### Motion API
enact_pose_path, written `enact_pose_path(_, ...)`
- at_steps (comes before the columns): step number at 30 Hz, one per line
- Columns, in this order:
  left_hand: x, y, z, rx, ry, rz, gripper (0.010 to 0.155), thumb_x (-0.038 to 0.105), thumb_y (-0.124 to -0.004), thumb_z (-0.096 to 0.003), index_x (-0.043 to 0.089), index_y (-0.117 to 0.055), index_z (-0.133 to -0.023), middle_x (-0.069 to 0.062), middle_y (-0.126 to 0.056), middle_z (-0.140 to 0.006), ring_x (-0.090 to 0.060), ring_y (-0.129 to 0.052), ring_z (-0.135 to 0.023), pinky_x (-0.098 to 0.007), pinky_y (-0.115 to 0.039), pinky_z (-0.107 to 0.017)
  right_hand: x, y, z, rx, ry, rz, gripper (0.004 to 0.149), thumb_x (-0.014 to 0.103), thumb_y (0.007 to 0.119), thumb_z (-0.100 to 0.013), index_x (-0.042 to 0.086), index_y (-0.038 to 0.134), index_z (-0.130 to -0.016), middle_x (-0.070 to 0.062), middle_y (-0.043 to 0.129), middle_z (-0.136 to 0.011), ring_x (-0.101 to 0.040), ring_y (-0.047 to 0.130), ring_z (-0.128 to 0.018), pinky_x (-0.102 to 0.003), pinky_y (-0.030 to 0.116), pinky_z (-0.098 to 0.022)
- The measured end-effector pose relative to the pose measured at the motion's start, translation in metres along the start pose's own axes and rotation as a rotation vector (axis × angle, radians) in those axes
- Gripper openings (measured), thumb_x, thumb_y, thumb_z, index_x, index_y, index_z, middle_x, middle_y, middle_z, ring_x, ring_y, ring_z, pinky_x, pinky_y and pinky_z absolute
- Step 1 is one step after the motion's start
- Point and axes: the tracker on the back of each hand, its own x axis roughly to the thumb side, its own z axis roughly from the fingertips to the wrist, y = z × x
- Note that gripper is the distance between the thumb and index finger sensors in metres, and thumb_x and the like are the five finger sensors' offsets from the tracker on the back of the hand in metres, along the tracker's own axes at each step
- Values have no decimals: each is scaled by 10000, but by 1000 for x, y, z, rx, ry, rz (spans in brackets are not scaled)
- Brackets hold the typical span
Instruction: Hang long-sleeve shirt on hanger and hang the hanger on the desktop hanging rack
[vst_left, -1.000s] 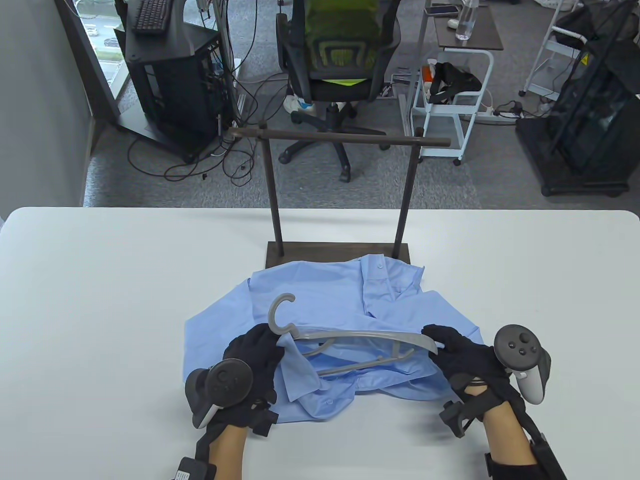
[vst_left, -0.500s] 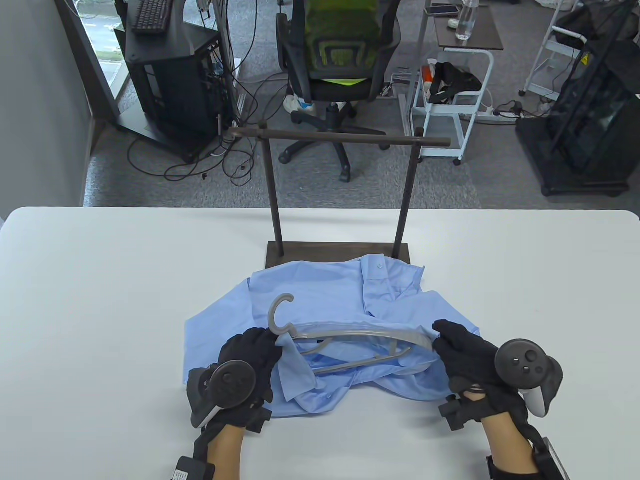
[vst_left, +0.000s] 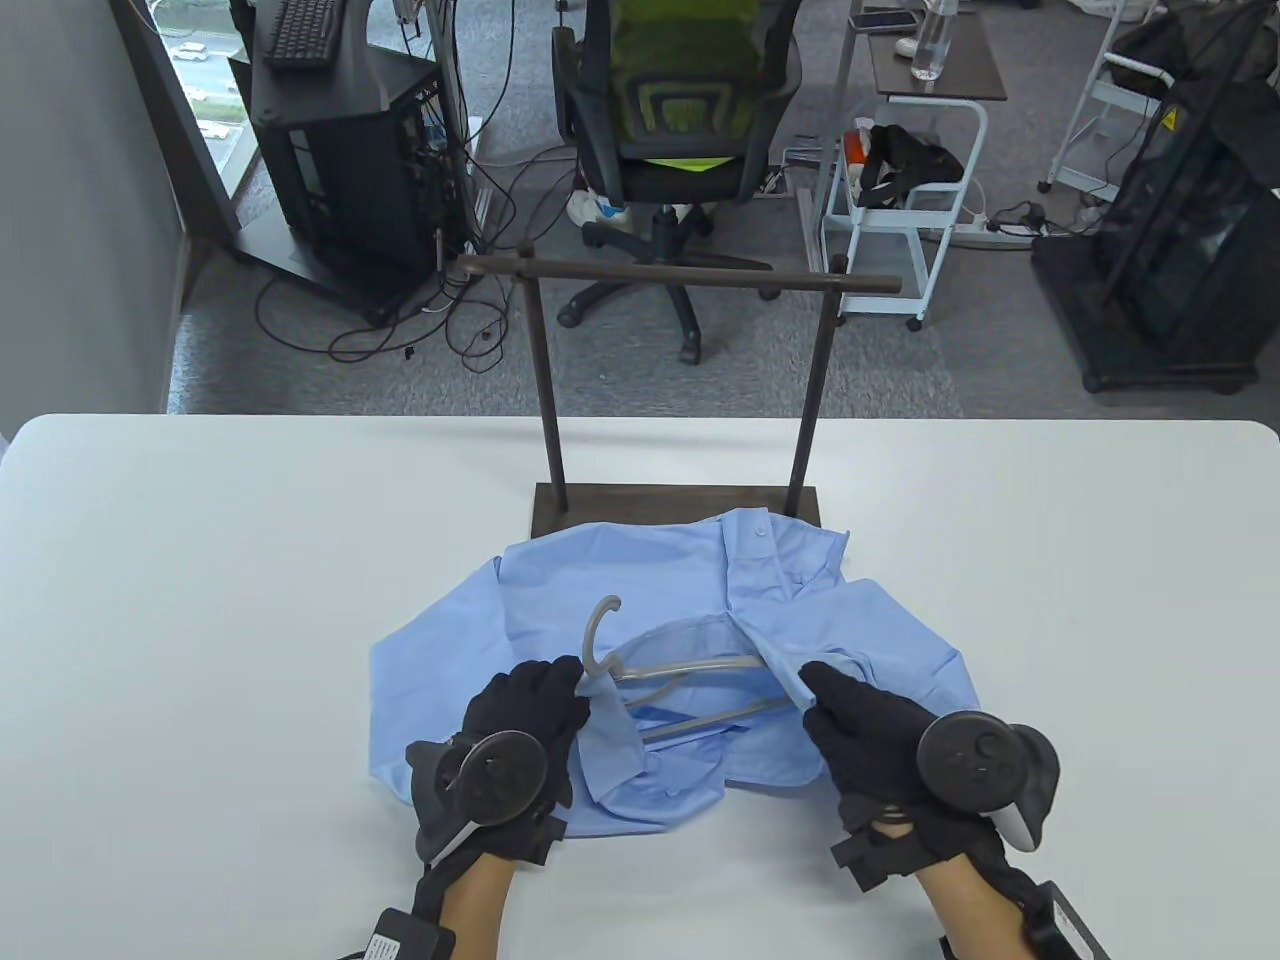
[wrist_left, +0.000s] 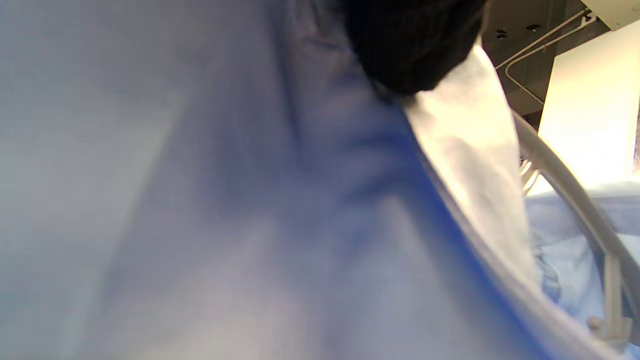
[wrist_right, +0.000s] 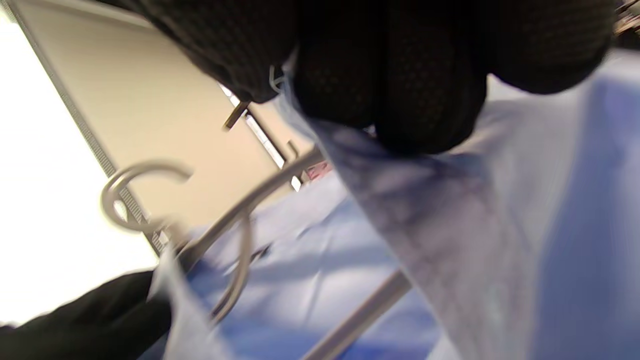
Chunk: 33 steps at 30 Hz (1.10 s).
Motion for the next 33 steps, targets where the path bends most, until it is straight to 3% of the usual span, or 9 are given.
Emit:
enact_pose_path(10, 15, -7, 1, -10, -42, 74, 552, 418, -818, -415, 186, -810, -916, -87, -868, -816, -261, -993, -565, -611, -820, -551, 29, 60, 12, 145, -139, 29, 484, 327, 903, -395, 154, 859, -845, -90, 994, -584, -322, 1054, -443, -494, 893, -344)
enact_pose_path(17, 18, -10, 2, -39, -78, 64, 553, 425, -816, -416, 211, -799, -926, -72, -853, -839, -254, -984, -605, -608, -775, -605, 24, 80, 13, 253, -142, -4, 483, 332, 903, -394, 161, 854, -843, -91, 990, -597, -329, 1050, -464, -501, 889, -362)
enact_pose_path(20, 18, -10, 2, -42, -85, 64, 553, 427, -814, -416, 223, -794, -929, -49, -846, -852, -250, -979, -624, -602, -745, -632, 26, 71, 10, 367, -167, -68, 551, 393, 900, -402, 160, 827, -896, -123, 972, -647, -370, 1031, -501, -531, 862, -385)
enact_pose_path(21, 18, -9, 2, -42, -86, 73, 551, 427, -815, -416, 227, -793, -929, -47, -843, -855, -248, -977, -630, -601, -740, -638, 31, 57, 8, 326, -250, -110, 532, 405, 897, -409, 162, 848, -879, -114, 987, -614, -360, 1039, -462, -522, 868, -358)
enact_pose_path(23, 17, -7, 2, -40, -89, 73, 552, 425, -816, -416, 228, -792, -931, -63, -840, -859, -250, -975, -638, -602, -726, -648, 39, 25, 10, 62, -341, -151, 435, 379, 903, -404, 153, 937, -775, -78, 1028, -488, -319, 1059, -342, -492, 886, -281)
enact_pose_path(25, 17, -6, 2, -36, -93, 68, 553, 427, -816, -414, 231, -793, -930, -43, -840, -861, -248, -975, -641, -601, -723, -651, 38, -7, 16, -204, -335, -83, 429, 382, 901, -400, 159, 936, -766, -55, 1019, -464, -294, 1046, -324, -476, 882, -279)
enact_pose_path(27, 17, -6, 2, -36, -97, 68, 550, 428, -815, -415, 236, -793, -929, -41, -841, -861, -246, -976, -643, -598, -724, -653, 30, -24, 17, -337, -308, 40, 434, 373, 898, -403, 194, 910, -799, -44, 1000, -518, -296, 1028, -394, -480, 865, -338)
enact_pose_path(30, 17, -6, 2, -38, -107, 70, 551, 428, -817, -414, 236, -794, -929, -39, -840, -863, -244, -976, -646, -599, -722, -655, -1, -27, 7, -191, -139, 185, 613, 438, 905, -401, 252, 755, -966, -105, 781, -915, -404, 790, -860, -617, 631, -634)
enact_pose_path(33, 19, -5, 2, -35, -124, 74, 553, 430, -817, -413, 239, -792, -930, -37, -840, -865, -242, -978, -649, -597, -724, -658, -20, -4, -3, 1, -112, 53, 656, 439, 926, -389, 255, 736, -989, -135, 747, -962, -444, 715, -922, -688, 527, -665)
